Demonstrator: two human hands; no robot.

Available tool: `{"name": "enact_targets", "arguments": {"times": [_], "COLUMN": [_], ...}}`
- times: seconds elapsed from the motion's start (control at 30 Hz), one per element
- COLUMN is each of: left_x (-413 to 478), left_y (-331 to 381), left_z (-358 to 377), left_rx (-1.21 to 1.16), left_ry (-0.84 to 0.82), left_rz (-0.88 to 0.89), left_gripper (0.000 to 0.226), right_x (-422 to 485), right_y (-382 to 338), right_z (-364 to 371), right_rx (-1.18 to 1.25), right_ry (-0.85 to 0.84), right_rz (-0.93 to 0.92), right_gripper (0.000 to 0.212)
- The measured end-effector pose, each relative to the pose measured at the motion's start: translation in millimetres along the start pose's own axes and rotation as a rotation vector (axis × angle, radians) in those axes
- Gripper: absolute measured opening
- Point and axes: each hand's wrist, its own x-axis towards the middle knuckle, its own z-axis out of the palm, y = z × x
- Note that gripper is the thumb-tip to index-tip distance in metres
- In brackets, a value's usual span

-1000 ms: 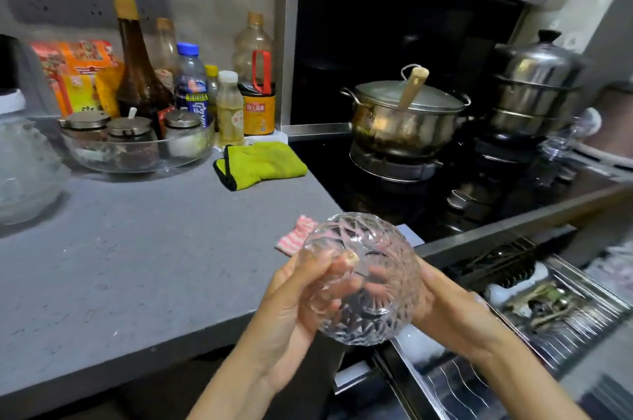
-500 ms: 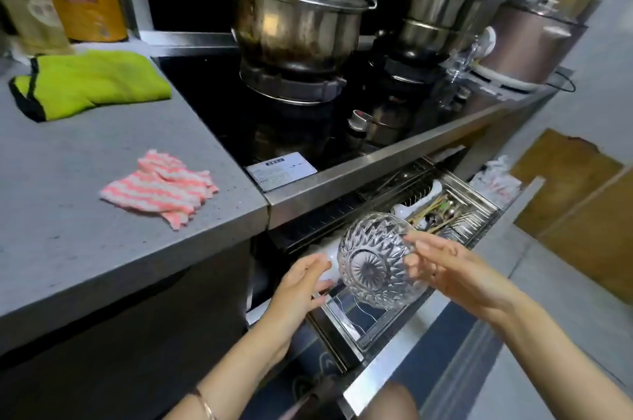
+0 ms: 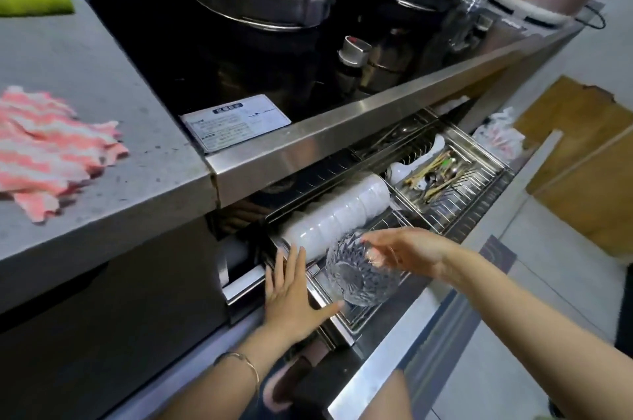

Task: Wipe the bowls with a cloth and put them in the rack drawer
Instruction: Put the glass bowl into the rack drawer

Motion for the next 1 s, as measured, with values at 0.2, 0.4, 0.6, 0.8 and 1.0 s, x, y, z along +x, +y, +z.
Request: {"name": "enact_targets", "arguments": {"times": [0.2,0.4,0.6,0.8,1.0], "left_x": [6,6,5,6,6], "left_y": [-9,-11,-10,-10,-12], "left_z": [15,17,15,16,16], "left_rx": [0.044,0.060,0.033,0.042,0.046], "left_ry": [-0.003,0.007,-0.010,-0.018,-0.026], "left_rz": [0.049,0.056,0.058,0.061,0.058], "left_gripper": [0.128,0.128,0.127,0.123,0.125], "right_x": [41,70,77,82,85], "right_y": [16,18,14,16,20], "right_z": [6,21,36,36,35], "right_rx": [0.004,-0.097,-0.202,-0.165,-0.169], "right_ry": [0.004,0.034,0.024,0.039,-0.081], "right_rz": [0.122,0.262,0.301,0.296,0.294], "right_gripper": [0.024,0.033,0.026,0.022,0.021]}}
